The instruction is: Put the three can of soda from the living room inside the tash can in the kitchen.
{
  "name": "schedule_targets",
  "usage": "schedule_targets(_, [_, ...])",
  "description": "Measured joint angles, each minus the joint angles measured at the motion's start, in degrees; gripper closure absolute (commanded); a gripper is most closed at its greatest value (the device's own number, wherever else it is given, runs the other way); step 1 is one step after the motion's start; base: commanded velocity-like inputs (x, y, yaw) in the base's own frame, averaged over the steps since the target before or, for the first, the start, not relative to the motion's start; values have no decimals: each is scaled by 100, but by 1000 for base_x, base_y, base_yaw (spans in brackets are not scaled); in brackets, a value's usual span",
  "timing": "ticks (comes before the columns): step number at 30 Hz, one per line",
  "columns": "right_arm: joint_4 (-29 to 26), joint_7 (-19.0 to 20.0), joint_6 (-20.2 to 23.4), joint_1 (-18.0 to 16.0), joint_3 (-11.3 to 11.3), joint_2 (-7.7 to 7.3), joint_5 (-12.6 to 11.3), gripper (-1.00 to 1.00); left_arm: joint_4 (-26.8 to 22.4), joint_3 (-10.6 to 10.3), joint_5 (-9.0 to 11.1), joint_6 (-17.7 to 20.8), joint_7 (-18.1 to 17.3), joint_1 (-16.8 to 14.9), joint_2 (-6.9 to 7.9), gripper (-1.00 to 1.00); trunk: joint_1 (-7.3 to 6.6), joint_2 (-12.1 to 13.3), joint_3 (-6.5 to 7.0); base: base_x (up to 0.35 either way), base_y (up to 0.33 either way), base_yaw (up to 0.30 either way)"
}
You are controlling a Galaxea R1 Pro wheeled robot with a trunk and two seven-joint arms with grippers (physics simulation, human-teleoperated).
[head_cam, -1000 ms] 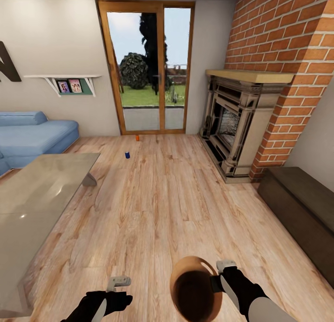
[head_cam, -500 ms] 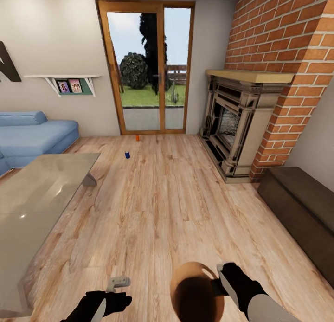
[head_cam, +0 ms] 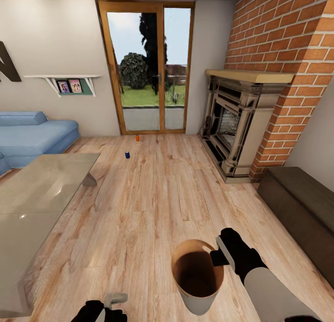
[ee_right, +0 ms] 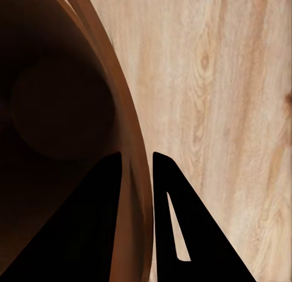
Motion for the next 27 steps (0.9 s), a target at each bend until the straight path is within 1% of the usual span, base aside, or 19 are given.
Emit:
schedule_targets(3, [-63,2,0,-28,-1,0,-37,100,196,-1,14,-2,46,-3,-7,-100,0,0,0,0,0,0])
schedule_targets(6, [-102,3,0,-44,0,-1,-15,100,319,2,26,-10,77,-5,-17,-100,0,0,0,0,0,0])
schedule_targets(20, [-127,5,0,-45,7,31,-23,100,417,0,29,-63,99,-6,-18,-100,0,0,0,0,0,0])
schedule_targets(27, [-127,2,0,-39,13,49,-10,100,419,-1,29,-66,99,-6,-17,-100,153,-279,-125,0,0,0])
